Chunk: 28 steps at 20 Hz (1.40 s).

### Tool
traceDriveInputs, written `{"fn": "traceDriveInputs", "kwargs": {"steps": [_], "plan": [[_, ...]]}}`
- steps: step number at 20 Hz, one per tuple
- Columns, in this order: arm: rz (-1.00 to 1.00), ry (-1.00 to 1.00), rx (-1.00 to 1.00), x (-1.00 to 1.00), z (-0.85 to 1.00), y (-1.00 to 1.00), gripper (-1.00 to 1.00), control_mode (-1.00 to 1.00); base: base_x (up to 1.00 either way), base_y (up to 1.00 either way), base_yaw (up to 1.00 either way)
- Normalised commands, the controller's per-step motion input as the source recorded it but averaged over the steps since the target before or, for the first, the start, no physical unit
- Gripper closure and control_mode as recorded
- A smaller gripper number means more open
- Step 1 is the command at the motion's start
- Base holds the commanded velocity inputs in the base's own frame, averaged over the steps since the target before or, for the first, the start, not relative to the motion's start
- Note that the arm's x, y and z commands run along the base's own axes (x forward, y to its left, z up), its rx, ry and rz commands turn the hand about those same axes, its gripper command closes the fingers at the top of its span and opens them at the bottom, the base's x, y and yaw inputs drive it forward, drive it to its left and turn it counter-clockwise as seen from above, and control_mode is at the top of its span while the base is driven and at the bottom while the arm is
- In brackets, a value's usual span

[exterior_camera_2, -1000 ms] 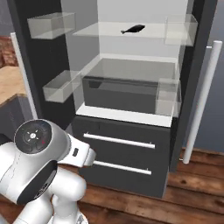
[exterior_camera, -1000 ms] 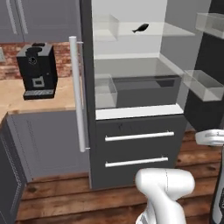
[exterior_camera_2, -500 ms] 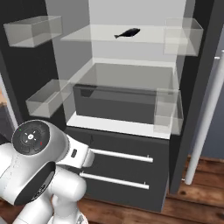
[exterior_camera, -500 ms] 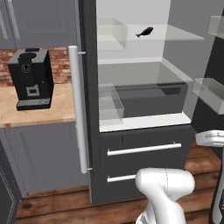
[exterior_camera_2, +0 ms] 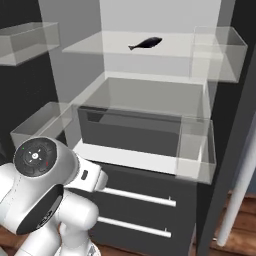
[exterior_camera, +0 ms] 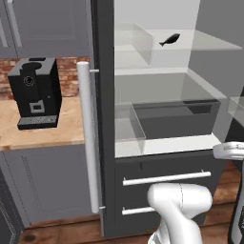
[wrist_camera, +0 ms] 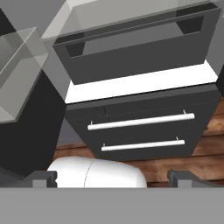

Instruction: Gather the carrot and eggplant from the fridge and place them on a tray on the dining counter. Then gather the fishs from the fridge and place them on the other tray.

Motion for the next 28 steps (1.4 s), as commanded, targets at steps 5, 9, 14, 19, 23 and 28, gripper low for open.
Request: {"fn": "traceDriveInputs", "kwargs": {"steps": [5, 9, 14, 19, 23, 28], "plan": [[0.00, 0.00, 0.00, 0.00, 0.00, 0.00, -1.00, 1.00, 0.48, -0.02, 0.07], [0.00, 0.00, 0.00, 0.00, 0.00, 0.00, -1.00, 1.00, 0.57, -0.12, 0.07], [0.00, 0.00, 0.00, 0.00, 0.00, 0.00, -1.00, 1.00, 0.57, -0.22, 0.05], [0.00, 0.00, 0.00, 0.00, 0.00, 0.00, -1.00, 1.00, 0.49, -0.36, 0.04], [0.00, 0.00, 0.00, 0.00, 0.00, 0.00, -1.00, 1.00, 0.43, -0.38, 0.03], [0.00, 0.00, 0.00, 0.00, 0.00, 0.00, -1.00, 1.00, 0.44, -0.29, 0.00]]}}
